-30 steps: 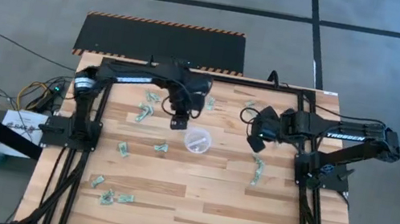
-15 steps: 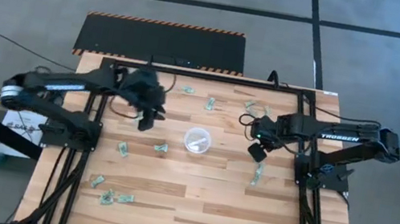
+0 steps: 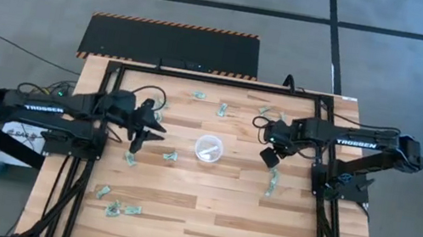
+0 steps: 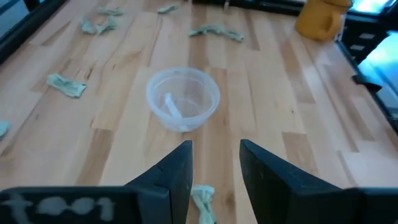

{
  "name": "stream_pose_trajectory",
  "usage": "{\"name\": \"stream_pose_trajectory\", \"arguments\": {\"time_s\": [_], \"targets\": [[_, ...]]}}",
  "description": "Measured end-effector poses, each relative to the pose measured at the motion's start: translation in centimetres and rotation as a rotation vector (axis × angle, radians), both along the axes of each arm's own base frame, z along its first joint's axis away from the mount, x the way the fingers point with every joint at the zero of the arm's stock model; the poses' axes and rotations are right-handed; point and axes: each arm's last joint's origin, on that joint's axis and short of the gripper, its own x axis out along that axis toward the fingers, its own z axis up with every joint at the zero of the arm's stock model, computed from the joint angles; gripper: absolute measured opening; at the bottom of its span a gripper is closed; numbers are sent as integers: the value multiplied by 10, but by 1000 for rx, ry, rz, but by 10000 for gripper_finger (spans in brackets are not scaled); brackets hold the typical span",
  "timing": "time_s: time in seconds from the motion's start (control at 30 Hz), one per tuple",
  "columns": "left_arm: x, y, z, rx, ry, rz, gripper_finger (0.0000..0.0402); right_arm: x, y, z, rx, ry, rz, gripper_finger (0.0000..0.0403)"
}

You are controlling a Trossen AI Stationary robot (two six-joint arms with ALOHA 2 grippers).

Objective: Pick and place Stevia / Truvia into bins
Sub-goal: Put the green stevia packet into the transparent container

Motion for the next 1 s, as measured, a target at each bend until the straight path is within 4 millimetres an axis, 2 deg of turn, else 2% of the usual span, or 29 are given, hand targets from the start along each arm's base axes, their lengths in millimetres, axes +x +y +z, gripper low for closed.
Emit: {"name": "stream_pose_trajectory", "arguments": {"time_s": [0.13, 0.23, 0.53, 0.73, 0.87, 1.0], "targets": [[-1, -5, -7, -19, 2, -18, 121, 2, 6, -15, 19, 47, -6, 3], [0, -8, -8, -21, 1, -31, 121, 5, 12, -28, 52, 99, 2, 23], [1, -14, -10, 4, -4, -46, 121, 17, 18, -66, 56, 216, -5, 142], [1, -14, -10, 11, -2, -44, 121, 24, 18, -81, 60, 254, -2, 207], [1, -14, -10, 11, 0, -44, 121, 29, 18, -87, 63, 253, 6, 229], [1, -14, -10, 11, 0, -44, 121, 33, 19, -94, 92, 247, 32, 231]]}}
